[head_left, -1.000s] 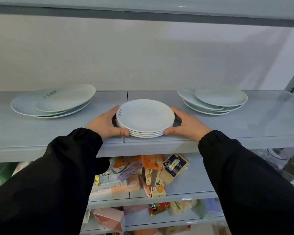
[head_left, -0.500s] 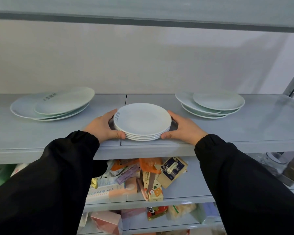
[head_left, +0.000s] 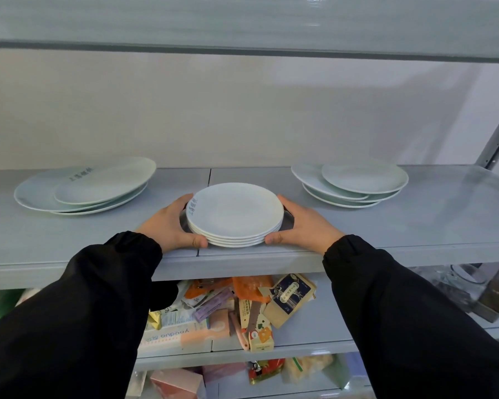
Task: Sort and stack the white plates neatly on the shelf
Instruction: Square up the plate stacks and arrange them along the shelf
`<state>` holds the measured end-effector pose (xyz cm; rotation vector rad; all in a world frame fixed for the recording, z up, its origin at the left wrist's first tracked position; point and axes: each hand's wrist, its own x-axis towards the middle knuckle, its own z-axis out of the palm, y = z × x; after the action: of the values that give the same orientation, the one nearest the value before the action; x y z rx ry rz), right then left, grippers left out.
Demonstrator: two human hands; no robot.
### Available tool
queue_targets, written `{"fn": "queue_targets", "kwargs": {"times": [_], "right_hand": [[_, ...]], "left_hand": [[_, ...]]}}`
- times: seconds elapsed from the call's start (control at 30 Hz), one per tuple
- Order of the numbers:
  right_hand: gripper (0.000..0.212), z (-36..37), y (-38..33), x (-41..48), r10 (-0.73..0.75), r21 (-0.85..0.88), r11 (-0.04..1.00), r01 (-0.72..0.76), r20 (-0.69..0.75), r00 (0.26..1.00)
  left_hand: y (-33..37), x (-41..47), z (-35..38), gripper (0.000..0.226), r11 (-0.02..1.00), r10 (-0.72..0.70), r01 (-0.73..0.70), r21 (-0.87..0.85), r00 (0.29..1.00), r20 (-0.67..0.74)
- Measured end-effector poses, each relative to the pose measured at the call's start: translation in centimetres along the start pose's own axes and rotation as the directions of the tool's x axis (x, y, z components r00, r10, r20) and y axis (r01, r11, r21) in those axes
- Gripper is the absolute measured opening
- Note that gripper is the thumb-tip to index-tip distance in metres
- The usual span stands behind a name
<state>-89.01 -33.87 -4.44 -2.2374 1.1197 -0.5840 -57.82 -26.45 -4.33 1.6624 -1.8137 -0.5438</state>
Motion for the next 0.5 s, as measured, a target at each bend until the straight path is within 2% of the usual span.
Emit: {"fn": "queue_targets", "kwargs": {"times": [0.17,0.23,0.33,0.4,0.5], "right_hand": [[0.098,-0.2,-0.3,-0.4,-0.004,0.037,0.999,0.004,0.013,1.0],[0.095,-0.4,-0.3,-0.5,-0.023,0.053,0.998,0.022,0.006,1.0],[0.107,-1.2,-0.3,-0.9,0.044,0.093,0.995,-0.041,-0.035,0.998],[0.108,-2.1,0.2,-1.2,0.042,0.067,0.997,-0.039,-0.036,0.998],[0.104,-4.4,0.7,-2.1,-0.03,0.017,0.999,0.031,-0.04,0.999]], "left_hand": [[0.4,0.0,0.0,0.139,1.0,0.009,-0.009,0.002,1.0,0.005],[0.0,0.1,-0.1,0.138,0.996,-0.008,0.006,-0.094,1.0,-0.03],[0.0,0.3,0.0,0.119,0.945,-0.062,0.011,-0.328,0.987,-0.146],[0.7,0.5,-0.1,0.104,0.942,-0.064,-0.012,-0.335,0.974,-0.216],[2.9,1.5,-0.4,0.09,0.971,-0.017,-0.046,-0.236,0.966,-0.26]]}}
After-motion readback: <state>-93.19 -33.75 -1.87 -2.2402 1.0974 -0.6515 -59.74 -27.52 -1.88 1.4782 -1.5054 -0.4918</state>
